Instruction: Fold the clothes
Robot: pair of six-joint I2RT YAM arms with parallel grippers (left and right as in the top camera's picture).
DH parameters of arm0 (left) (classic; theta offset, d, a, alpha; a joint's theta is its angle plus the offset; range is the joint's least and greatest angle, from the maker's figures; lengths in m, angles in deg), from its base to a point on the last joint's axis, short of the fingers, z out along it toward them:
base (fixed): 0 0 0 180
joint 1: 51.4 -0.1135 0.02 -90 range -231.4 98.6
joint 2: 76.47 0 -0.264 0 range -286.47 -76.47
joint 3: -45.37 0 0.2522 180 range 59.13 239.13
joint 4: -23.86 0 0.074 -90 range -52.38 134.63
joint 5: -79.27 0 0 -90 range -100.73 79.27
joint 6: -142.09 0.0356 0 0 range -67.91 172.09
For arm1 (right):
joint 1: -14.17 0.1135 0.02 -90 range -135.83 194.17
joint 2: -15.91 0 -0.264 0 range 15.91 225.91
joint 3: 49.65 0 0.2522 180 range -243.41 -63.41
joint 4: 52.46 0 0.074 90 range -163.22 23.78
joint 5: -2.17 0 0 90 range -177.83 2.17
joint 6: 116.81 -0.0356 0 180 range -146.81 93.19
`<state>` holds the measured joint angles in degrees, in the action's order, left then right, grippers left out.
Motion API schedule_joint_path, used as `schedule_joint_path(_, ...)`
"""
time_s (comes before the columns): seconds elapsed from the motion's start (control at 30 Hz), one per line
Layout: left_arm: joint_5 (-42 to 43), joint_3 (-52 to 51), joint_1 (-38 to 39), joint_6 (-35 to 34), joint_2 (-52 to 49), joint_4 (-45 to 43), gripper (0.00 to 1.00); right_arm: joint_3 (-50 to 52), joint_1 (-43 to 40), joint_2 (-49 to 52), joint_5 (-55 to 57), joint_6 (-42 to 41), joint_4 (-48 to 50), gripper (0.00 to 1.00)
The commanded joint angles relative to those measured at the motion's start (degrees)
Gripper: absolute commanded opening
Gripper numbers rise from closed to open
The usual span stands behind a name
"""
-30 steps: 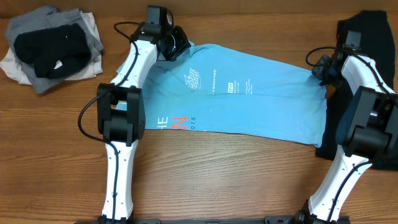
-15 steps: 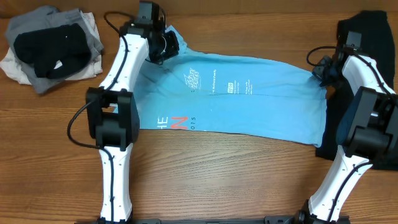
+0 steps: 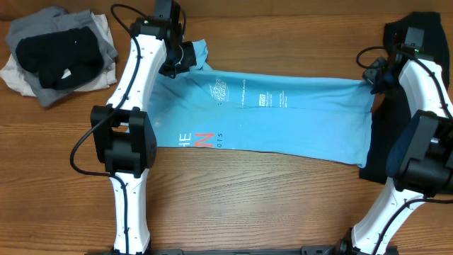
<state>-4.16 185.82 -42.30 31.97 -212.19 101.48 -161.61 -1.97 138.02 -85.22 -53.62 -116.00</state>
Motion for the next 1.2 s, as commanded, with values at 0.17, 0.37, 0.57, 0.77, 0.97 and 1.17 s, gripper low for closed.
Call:
schedule_joint_path(0.17,-13.0,1.0,0.3,1.7,7.1,10.6,0.04,-0.1,-0.7,-3.0,1.4,-7.2,-6.6,0.04)
schedule_joint_path(0.37,-12.9,1.0,0.3,1.7,7.0,15.3,0.04,-0.1,-0.7,-6.5,2.1,-14.0,-11.0,0.04)
schedule_joint_path(0.57,-12.9,1.0,0.3,1.2,7.0,21.7,0.04,-0.1,-0.7,-9.5,2.0,-14.0,-16.3,0.04)
schedule_joint_path(0.77,-13.0,1.0,0.3,1.2,7.0,25.6,0.04,-0.1,-0.7,-9.5,2.9,-18.7,-20.5,0.04)
schedule_joint_path(0.97,-13.0,1.0,0.3,1.3,6.8,29.2,0.05,-0.1,-0.6,-9.5,3.4,-18.7,-24.1,0.04)
schedule_joint_path(1.17,-12.9,0.9,0.3,1.3,6.7,32.6,0.05,-0.1,-0.1,-9.5,5.8,-18.6,-26.6,0.04)
